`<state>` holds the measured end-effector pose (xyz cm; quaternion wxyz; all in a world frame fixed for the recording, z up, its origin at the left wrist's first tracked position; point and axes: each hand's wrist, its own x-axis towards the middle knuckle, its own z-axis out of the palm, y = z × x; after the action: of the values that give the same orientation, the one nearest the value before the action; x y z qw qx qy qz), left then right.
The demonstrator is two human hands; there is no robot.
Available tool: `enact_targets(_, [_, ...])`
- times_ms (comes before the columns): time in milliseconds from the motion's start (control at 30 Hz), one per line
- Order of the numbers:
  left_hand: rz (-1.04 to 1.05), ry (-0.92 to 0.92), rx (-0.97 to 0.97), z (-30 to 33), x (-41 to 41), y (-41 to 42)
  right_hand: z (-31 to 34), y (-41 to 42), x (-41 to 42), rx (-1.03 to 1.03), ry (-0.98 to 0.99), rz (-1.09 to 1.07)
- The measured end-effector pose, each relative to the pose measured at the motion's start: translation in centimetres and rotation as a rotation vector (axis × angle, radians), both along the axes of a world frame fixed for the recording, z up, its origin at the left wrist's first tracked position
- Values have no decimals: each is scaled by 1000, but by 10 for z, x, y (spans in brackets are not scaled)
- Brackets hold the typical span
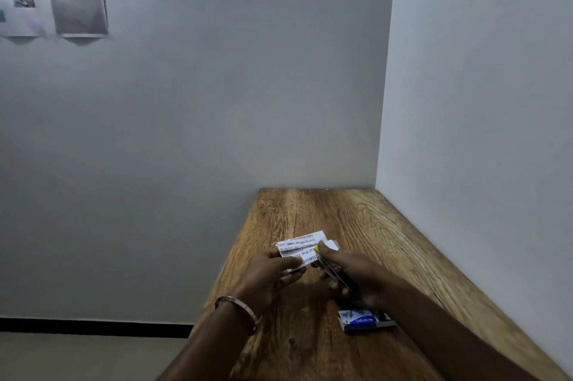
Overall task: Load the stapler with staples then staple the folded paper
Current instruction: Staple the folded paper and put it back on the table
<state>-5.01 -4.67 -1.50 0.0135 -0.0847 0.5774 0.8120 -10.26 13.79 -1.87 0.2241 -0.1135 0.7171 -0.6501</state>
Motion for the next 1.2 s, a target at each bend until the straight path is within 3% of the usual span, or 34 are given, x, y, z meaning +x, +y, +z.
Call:
enact_targets(733, [26,20,3,0,5,9,-11,-12,-10,-192,-63,-210])
enact_targets(1200, [58,5,15,-1,3,3,-10,3,-10,-274,-144,-31])
